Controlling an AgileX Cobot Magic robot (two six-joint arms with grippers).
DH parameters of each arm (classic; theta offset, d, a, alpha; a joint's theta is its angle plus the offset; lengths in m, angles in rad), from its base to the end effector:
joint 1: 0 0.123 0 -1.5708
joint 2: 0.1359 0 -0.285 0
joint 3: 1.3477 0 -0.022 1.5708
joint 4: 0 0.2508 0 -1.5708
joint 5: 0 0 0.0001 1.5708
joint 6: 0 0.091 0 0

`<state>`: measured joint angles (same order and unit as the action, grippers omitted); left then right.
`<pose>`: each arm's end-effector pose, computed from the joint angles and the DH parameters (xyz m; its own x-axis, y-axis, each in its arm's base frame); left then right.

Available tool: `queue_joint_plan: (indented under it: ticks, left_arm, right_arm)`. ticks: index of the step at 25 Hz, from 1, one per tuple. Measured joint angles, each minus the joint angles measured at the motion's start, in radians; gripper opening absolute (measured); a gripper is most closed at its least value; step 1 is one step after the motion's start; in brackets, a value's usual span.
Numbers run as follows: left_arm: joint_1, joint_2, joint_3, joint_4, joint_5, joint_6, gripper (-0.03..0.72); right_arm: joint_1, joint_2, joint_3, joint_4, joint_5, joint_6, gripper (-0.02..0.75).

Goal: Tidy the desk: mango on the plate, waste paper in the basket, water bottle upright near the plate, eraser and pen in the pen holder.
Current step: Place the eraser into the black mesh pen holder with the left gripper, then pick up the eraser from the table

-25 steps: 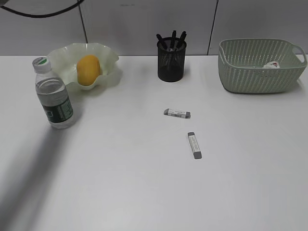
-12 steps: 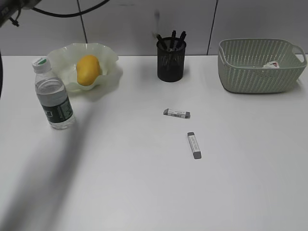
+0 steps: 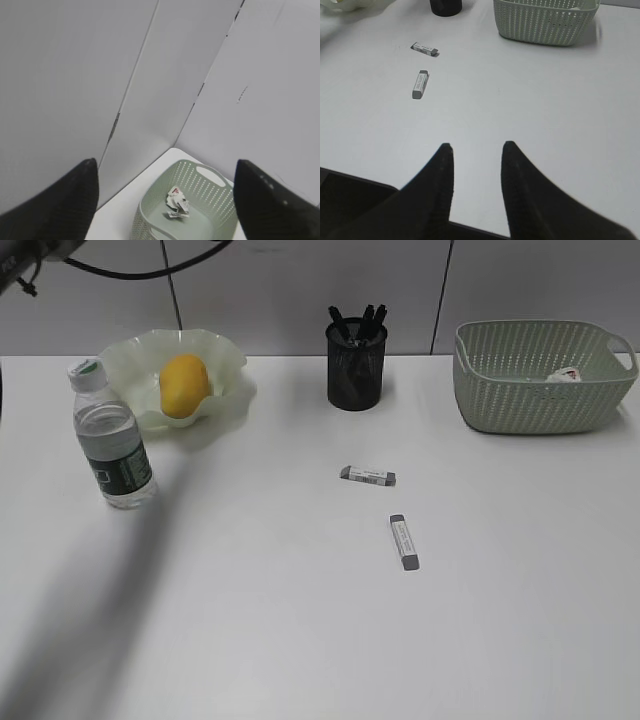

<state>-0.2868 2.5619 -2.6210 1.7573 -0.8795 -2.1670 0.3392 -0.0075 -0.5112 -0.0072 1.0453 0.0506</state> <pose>0.5193 -0.2249 0.2993 -0.3436 -0.1054 -0.9332 0.8445 0.3999 -0.3562 -0.0061 -0.0028 0.2816 -0.4161 -0.0970 -0.9041 -0.3082 0.9505 0.0399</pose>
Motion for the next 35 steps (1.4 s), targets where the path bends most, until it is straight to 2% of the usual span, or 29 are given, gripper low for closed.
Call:
queue_joint_plan:
  ticks: [3,7,11,16,19,23,28,31,35]
  left_arm:
    - [0.025,-0.028,0.0,0.002,-0.073,-0.033,0.568]
    - [0.074,-0.069,0.0,-0.003,-0.193,-0.113,0.361]
    - [0.133,-0.091,0.0,0.0,-0.304,-0.169,0.219]
    - [0.145,-0.107,0.0,0.0,-0.335,-0.293,0.117]
    - [0.143,-0.109,0.0,-0.001,-0.339,-0.326,0.064]
    - [0.143,-0.109,0.0,-0.001,-0.34,-0.329,0.044]
    - [0.132,-0.109,0.0,0.0,-0.34,-0.258,0.041]
    - [0.131,-0.109,-0.002,0.0,-0.319,-0.089,0.041]
    - [0.13,-0.111,-0.008,0.0,-0.157,0.168,0.04]
  right_arm:
    - [0.0,0.0,0.0,0.0,0.0,0.0,0.268]
    - [0.0,0.0,0.0,0.0,0.0,0.0,0.268]
    - [0.0,0.0,0.0,0.0,0.0,0.0,0.268]
    - [0.0,0.0,0.0,0.0,0.0,0.0,0.268]
    - [0.0,0.0,0.0,0.0,0.0,0.0,0.268]
    - [0.0,0.0,0.0,0.0,0.0,0.0,0.267]
    - [0.0,0.0,0.0,0.0,0.0,0.0,0.267]
    - [0.0,0.0,0.0,0.0,0.0,0.0,0.267]
    - [0.0,0.0,0.0,0.0,0.0,0.0,0.267]
